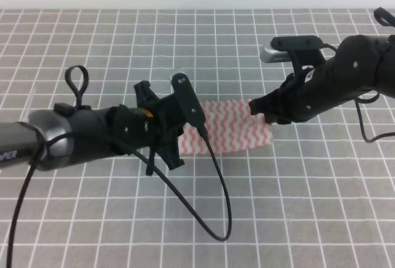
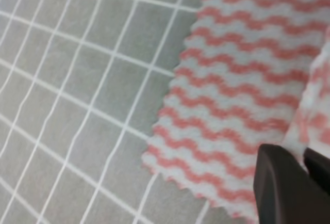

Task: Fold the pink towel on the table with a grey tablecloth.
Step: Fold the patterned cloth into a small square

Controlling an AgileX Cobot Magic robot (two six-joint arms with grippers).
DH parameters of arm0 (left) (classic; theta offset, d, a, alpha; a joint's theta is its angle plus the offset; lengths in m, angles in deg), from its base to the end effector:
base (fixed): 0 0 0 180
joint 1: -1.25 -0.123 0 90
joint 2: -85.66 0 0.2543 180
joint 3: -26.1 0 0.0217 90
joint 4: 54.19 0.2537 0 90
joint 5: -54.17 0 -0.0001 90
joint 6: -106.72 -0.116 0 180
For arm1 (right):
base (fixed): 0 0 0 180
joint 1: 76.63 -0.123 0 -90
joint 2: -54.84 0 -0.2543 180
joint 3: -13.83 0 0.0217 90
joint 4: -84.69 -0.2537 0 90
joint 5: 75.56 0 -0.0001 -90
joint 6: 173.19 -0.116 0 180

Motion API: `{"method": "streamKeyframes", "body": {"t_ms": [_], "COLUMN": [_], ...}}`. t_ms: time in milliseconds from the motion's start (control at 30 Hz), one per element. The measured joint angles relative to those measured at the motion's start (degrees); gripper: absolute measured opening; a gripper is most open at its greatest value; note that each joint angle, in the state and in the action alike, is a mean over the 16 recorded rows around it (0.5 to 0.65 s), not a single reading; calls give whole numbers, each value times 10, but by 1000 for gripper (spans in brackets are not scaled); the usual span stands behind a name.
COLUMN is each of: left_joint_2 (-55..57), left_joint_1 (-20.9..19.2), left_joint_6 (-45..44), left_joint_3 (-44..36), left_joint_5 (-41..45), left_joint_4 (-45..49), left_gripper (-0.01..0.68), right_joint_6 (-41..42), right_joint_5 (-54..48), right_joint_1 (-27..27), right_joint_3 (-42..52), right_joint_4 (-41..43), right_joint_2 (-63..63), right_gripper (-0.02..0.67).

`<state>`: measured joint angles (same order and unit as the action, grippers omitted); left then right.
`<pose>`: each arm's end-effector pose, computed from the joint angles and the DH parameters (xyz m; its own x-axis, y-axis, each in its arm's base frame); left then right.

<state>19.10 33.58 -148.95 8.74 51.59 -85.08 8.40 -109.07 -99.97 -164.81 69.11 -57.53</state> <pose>0.3377 -0.2106 0.1346 -0.0079 0.8388 -0.5444 0.7399 0.3712 0.5611 0.3617 0.1748 0.1805 -0.8414 -0.1484 -0.5197 -0.3059 0.9235 0.2315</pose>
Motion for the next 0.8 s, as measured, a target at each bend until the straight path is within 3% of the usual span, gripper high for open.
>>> {"method": "streamKeyframes", "body": {"t_ms": [800], "left_joint_2": [27], "left_joint_1": [-8], "left_joint_6": [-1], "left_joint_3": [2], "left_joint_5": [-38], "left_joint_4": [-18], "left_gripper": [-3], "right_joint_6": [0], "right_joint_5": [56], "right_joint_1": [0], "right_joint_3": [0], "right_joint_4": [1], "right_joint_2": [-21], "right_gripper": [-15]}}
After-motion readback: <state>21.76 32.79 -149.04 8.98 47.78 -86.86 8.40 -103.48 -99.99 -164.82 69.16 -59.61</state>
